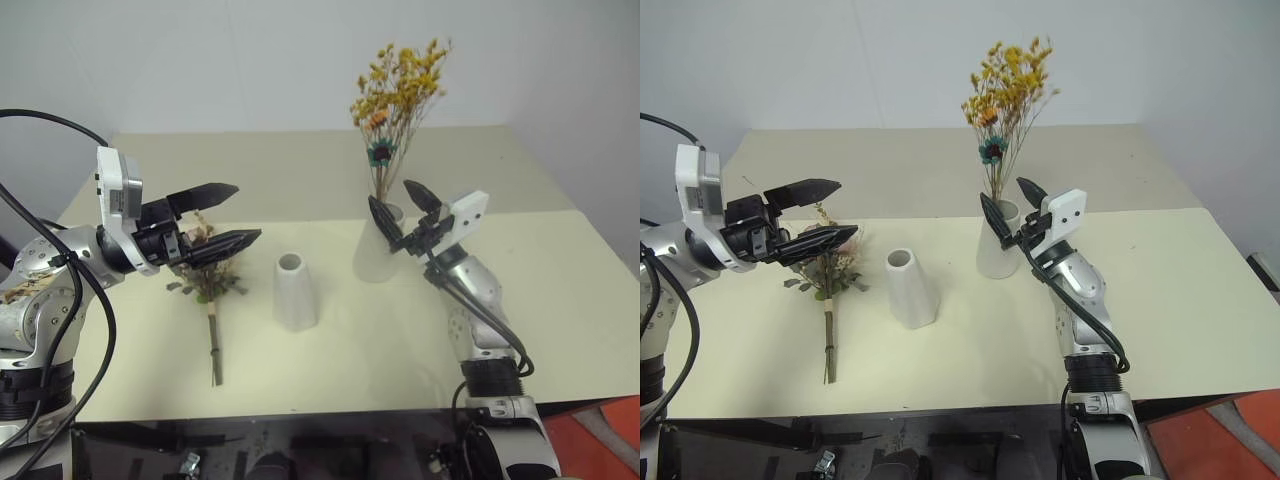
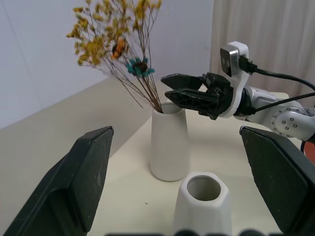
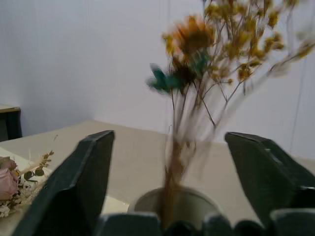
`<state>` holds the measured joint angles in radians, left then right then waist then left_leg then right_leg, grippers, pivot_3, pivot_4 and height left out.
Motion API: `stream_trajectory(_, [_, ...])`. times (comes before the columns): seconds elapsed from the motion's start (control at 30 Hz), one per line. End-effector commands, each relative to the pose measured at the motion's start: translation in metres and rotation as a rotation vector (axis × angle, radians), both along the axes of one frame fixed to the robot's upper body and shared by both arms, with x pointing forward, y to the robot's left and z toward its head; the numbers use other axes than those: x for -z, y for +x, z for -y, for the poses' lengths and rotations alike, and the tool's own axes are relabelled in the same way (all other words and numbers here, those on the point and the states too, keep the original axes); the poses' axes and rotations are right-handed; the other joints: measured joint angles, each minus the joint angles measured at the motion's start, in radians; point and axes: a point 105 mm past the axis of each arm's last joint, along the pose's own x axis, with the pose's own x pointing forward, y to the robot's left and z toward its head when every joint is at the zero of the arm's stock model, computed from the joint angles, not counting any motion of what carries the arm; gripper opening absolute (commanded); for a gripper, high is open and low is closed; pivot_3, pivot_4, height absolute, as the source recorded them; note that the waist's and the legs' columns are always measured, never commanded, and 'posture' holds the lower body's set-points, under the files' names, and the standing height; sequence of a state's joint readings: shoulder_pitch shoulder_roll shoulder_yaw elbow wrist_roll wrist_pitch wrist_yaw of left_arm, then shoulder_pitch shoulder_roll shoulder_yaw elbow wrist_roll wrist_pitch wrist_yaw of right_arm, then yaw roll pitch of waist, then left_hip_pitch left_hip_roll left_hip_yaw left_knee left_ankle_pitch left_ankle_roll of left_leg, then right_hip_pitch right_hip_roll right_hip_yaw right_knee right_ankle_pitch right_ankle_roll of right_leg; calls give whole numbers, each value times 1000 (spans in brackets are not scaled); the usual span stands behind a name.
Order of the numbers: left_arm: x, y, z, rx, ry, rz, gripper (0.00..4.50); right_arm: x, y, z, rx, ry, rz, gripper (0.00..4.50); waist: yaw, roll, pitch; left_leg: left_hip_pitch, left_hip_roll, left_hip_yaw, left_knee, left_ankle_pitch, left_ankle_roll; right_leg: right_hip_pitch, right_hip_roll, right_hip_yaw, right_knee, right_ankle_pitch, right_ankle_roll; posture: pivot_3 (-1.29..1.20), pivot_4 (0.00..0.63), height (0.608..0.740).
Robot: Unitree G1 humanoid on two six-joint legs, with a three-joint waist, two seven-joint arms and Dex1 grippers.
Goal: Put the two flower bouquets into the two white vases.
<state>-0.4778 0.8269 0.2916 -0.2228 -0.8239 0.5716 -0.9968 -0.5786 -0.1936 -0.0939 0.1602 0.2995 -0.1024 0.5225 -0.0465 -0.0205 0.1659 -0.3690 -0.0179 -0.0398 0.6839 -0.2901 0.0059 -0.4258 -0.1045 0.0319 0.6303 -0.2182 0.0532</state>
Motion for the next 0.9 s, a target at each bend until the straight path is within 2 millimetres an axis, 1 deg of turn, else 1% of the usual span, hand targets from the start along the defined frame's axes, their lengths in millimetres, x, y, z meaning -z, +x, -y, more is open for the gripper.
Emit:
stream_trajectory(0.03, [-12, -5, -1, -3, 6, 52, 4500, -17, -10, 8, -7, 15, 59, 4468, 1, 0, 0, 0, 0, 0, 0, 0, 0, 0, 0, 0, 0, 0, 0, 0, 150, 740])
stream_trajectory(0.27, [-11, -6, -1, -9, 8, 52, 4500, -15, -18, 20, -19, -16, 38, 4468, 1, 0, 0, 0, 0, 0, 0, 0, 0, 0, 0, 0, 0, 0, 0, 0, 150, 740])
stream_trajectory(0.43, [-10, -9, -1, -14, 9, 51, 4500, -11, -34, 27, -110, -92, 3, 4468, 2, 0, 0, 0, 0, 0, 0, 0, 0, 0, 0, 0, -1, 0, 0, 0, 150, 740])
stream_trajectory(0.53, [-8, -13, -2, -23, 9, 42, 4500, -13, -44, 29, -176, -134, -8, 4468, 1, 0, 0, 0, 0, 0, 0, 0, 0, 1, 0, 0, -1, 0, 0, 0, 150, 740])
stream_trajectory(0.67, [2, -23, -8, -70, 17, -1, 4500, -12, -63, 22, -314, -249, -42, 4468, 1, 0, 0, 1, 0, 0, 0, 0, 0, 1, 0, 0, -2, 0, 0, 0, 150, 740])
stream_trajectory(0.8, [17, -29, -20, -191, 61, -63, 4500, -9, -76, 13, -437, -318, -99, 4468, 2, 0, 0, 1, 0, 0, 0, 0, 0, 1, 0, 1, -3, 0, 0, 0, 150, 740])
stream_trajectory(0.9, [25, -34, -25, -253, 74, -100, 4500, -6, -82, 10, -512, -366, -136, 4468, 6, 0, 0, 1, 0, 0, 0, 0, 0, 2, 0, 1, -3, 0, 0, 0, 150, 740])
